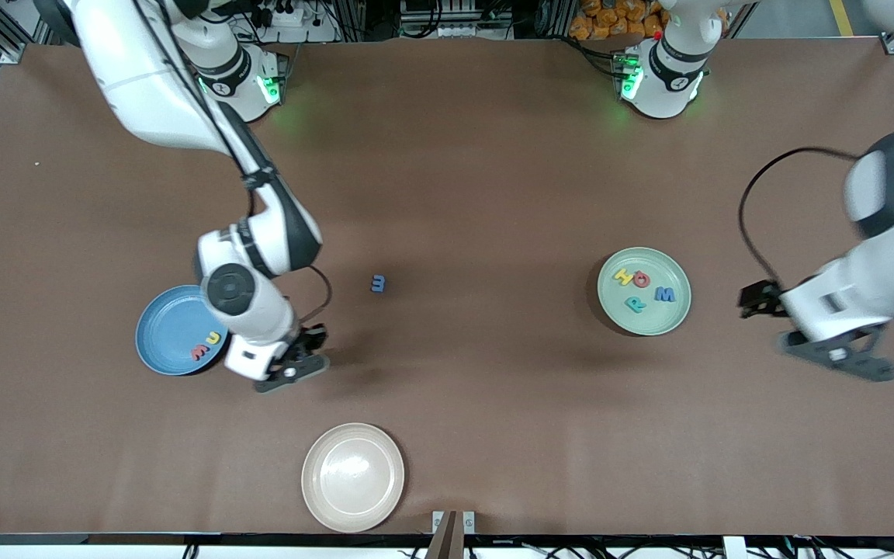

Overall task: Sort upper and lower case letters into plates
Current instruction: 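Return the left arm to rest while the right gripper grasps the blue 6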

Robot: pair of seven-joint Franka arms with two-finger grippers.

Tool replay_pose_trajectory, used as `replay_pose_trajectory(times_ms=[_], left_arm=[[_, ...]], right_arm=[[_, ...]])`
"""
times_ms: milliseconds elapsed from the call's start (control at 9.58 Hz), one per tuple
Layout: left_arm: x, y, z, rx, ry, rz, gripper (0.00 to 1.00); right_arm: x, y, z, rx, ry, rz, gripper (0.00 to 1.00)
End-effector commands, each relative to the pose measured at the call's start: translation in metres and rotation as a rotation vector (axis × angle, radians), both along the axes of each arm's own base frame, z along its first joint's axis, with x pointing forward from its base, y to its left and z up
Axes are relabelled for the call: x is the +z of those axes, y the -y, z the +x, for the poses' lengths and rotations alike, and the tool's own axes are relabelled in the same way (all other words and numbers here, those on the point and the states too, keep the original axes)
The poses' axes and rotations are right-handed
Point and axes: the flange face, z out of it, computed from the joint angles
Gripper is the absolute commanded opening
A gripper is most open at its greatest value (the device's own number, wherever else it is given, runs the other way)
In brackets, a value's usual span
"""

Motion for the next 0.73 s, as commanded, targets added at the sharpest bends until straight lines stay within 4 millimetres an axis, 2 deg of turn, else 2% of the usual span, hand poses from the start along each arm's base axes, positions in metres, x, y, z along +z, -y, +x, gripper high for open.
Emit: replay_pose_trajectory(times_ms=[0,209,313,418,522,626], left_arm=[[0.042,0.001,-0.033,0.016,-0.024,-0.02,1.0],[0.079,-0.013,-0.046,0.103,0.027,-0.047,1.0],[0.085,0.0,-0.057,0.143,-0.013,-0.028,1.0],[0.098,0.01,-0.073,0.259,-0.038,-0.01,1.0],[0.104,0.008,-0.081,0.302,-0.049,-0.036,1.0],[0.109,0.017,-0.09,0.288,-0.055,-0.04,1.0]], right_arm=[[0.005,0.065,-0.017,-0.088,-0.049,-0.033,0.0],[0.001,0.133,-0.035,-0.15,-0.085,-0.087,0.0],[-0.002,0.16,-0.044,-0.172,-0.096,-0.117,0.0],[0.002,0.184,-0.052,-0.193,-0.103,-0.125,0.0],[0.006,0.207,-0.054,-0.175,-0.108,-0.131,0.36],[0.006,0.218,-0.054,-0.17,-0.112,-0.137,0.99]])
